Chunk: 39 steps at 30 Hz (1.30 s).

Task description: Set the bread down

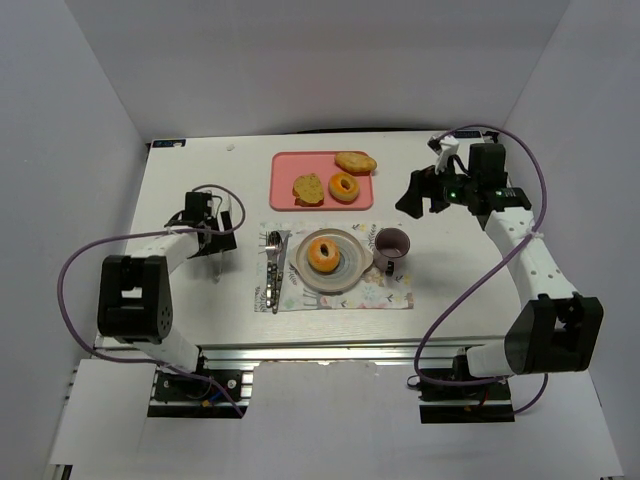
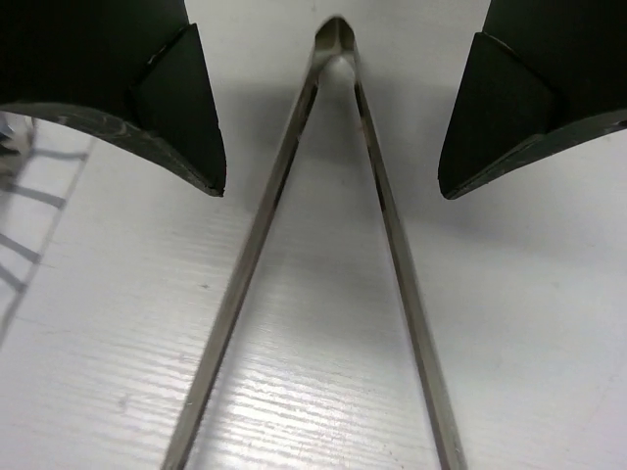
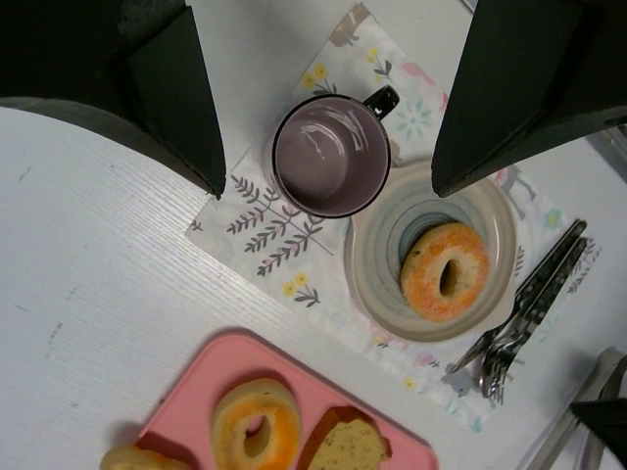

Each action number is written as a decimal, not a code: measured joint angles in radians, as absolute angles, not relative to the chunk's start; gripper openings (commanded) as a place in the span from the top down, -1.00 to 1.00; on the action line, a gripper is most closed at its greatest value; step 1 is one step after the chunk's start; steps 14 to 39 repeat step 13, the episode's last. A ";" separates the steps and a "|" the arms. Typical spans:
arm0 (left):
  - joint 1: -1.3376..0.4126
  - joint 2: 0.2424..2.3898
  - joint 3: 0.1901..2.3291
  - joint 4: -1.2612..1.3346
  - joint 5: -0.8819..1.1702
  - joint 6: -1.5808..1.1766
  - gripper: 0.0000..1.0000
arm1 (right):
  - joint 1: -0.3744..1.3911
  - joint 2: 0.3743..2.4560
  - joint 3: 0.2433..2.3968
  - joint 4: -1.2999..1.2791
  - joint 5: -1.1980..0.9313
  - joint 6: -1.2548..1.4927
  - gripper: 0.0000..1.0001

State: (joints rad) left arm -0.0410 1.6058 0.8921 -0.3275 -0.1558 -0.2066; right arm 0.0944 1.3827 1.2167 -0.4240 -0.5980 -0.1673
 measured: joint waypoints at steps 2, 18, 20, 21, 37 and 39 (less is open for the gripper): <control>-0.041 1.551 0.882 -0.337 -0.148 -0.212 -0.96 | 0.104 1.383 1.229 -0.423 -0.552 -0.150 -0.79; -0.041 1.036 0.832 -0.353 -0.155 -0.328 -0.96 | 0.106 1.453 1.382 -0.467 -0.419 -0.035 -0.79; -0.041 1.036 0.832 -0.353 -0.155 -0.328 -0.96 | 0.106 1.453 1.382 -0.467 -0.419 -0.035 -0.79; -0.041 1.036 0.832 -0.353 -0.155 -0.328 -0.96 | 0.106 1.453 1.382 -0.467 -0.419 -0.035 -0.79; -0.041 1.036 0.832 -0.353 -0.155 -0.328 -0.96 | 0.106 1.453 1.382 -0.467 -0.419 -0.035 -0.79; -0.041 1.036 0.832 -0.353 -0.155 -0.328 -0.96 | 0.106 1.453 1.382 -0.467 -0.419 -0.035 -0.79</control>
